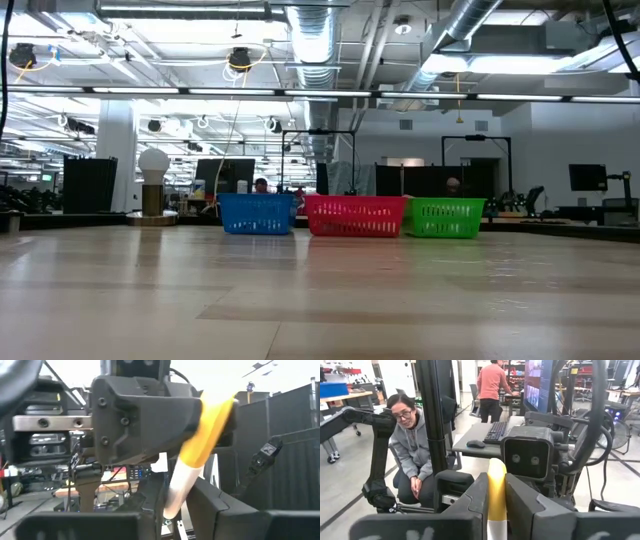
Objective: Pick & Place Markers
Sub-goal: Put the small yellow highlighter pen into the blue bin
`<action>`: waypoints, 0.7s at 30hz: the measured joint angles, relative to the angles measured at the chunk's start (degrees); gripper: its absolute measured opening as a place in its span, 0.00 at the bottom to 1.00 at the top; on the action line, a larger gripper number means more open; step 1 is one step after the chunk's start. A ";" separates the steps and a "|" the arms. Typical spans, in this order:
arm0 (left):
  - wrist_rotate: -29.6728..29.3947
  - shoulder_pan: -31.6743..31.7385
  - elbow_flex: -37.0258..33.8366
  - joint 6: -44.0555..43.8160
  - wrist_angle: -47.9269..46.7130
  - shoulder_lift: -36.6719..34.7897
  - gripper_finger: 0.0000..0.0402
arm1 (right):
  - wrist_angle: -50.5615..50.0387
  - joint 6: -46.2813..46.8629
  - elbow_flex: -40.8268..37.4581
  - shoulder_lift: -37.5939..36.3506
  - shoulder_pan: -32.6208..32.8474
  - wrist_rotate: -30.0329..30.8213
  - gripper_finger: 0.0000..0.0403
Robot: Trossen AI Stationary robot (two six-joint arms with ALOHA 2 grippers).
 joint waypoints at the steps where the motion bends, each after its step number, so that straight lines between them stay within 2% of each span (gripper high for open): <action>1: 0.60 0.00 0.00 0.23 -0.02 0.00 0.16 | 0.03 0.45 0.00 0.00 -0.02 -0.05 0.11; 4: 1.82 0.01 0.00 0.63 0.00 0.00 0.10 | -0.04 0.64 0.00 0.00 -0.04 0.01 0.13; 13: -0.93 -0.09 0.00 0.46 0.21 0.07 0.10 | -0.86 -0.46 0.00 0.00 0.18 0.17 0.22; 21: -1.55 -0.04 0.00 0.39 0.16 0.04 0.10 | -0.86 2.78 0.00 -0.02 0.50 -0.03 0.40</action>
